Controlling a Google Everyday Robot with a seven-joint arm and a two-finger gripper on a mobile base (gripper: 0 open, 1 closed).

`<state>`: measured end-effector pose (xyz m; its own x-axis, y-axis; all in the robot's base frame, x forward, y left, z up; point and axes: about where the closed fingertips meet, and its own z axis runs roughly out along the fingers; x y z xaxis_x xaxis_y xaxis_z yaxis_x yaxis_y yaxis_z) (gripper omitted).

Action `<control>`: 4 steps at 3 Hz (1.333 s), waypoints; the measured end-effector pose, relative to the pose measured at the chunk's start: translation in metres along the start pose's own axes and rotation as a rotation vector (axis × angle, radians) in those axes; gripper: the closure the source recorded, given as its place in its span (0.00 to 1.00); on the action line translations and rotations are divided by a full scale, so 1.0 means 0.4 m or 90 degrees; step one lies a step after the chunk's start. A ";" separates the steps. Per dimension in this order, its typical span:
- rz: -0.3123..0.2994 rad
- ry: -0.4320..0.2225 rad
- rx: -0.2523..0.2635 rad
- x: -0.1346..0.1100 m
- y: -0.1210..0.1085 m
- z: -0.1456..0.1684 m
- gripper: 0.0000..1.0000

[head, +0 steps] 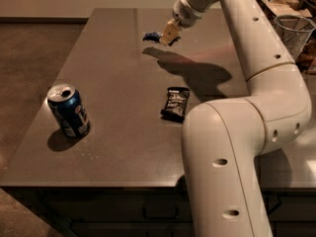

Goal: Move rxbar blueberry near rxbar chocolate

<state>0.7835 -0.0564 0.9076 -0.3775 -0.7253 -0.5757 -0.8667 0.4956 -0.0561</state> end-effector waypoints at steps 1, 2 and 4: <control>0.004 -0.009 -0.006 0.027 0.026 -0.097 1.00; 0.012 -0.011 -0.016 0.087 0.062 -0.171 1.00; -0.013 -0.034 -0.024 0.203 0.209 -0.298 1.00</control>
Offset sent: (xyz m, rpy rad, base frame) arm -0.1513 -0.0723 0.0210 0.0375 0.0462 -0.0061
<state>0.6415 -0.1308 0.9532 -0.3419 -0.7083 -0.6176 -0.8864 0.4614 -0.0384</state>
